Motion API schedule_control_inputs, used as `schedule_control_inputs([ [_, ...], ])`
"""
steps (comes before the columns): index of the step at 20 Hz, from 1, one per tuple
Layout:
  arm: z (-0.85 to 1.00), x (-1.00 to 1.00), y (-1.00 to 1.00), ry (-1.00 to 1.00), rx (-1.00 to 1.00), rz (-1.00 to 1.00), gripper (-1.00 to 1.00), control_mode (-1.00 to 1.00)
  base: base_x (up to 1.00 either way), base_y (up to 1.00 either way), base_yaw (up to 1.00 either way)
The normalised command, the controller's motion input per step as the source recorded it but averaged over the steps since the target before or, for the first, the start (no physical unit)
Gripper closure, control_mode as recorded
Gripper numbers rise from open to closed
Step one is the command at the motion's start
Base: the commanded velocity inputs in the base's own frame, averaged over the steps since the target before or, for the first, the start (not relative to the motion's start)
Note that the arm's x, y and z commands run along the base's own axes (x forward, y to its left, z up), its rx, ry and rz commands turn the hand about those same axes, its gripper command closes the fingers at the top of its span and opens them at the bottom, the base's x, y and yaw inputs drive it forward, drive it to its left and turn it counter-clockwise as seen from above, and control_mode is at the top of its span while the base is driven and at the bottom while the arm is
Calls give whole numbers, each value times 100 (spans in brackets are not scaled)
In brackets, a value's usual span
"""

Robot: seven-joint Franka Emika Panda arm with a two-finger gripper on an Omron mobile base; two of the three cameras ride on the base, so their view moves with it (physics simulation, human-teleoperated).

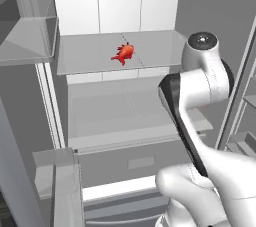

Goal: Gather the lemon wedge and lemon from the fridge and place them on a tray on the dining counter. Then gather the fishs from the fridge and place them on the other tray.

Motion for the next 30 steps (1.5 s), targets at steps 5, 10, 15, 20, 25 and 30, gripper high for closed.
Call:
schedule_control_inputs([
  [5, -31, -96, 7, 0, -1, 0, 100, -100, 0, 0, 0],
  [10, -40, -76, 15, 2, -3, 0, 100, -100, 0, 0, 0],
  [15, -11, -21, 0, 4, 0, 0, 100, -100, 0, 0, 0],
  [20, -1, 0, 0, 1, 0, 0, 100, -100, 0, 0, 0],
  [25, 0, 0, 0, 0, 0, 0, 100, 100, -45, 0, 3],
  [30, 0, 0, 0, 0, 0, 0, 100, 100, -55, 0, 4],
])
